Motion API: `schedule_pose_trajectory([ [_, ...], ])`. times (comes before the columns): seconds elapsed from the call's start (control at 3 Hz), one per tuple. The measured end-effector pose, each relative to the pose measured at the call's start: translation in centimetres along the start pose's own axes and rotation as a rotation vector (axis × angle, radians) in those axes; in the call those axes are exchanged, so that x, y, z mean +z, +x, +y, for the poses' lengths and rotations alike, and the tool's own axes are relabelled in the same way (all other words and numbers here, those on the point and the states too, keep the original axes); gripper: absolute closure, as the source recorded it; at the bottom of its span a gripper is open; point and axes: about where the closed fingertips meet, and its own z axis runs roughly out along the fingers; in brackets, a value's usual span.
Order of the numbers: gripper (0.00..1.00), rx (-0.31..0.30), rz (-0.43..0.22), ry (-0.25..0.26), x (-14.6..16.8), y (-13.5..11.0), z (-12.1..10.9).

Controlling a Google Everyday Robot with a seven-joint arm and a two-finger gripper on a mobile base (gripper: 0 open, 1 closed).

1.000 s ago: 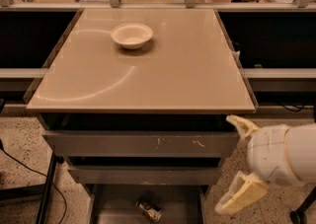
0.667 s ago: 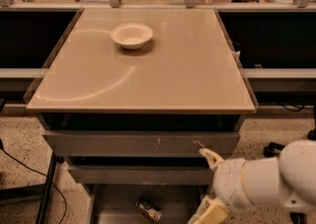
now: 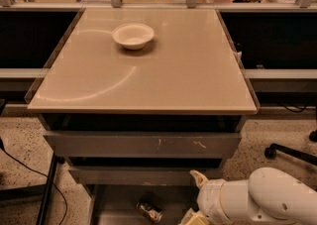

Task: Pick orange can from bottom drawer and place on counter

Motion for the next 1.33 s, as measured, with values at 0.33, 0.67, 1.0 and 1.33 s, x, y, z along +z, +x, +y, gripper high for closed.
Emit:
schedule_pose_trajectory([
  [0.33,0.0,-0.002,0.001,0.001,-0.1,-0.1,0.0],
  [0.67,0.0,0.026,-0.029,0.007,1.3,0.9,-0.8],
  [1.0,0.0,0.083,-0.093,0.027,5.5,3.6,-3.0],
  [1.33,0.0,0.135,-0.136,0.033,10.1,6.2,-4.4],
])
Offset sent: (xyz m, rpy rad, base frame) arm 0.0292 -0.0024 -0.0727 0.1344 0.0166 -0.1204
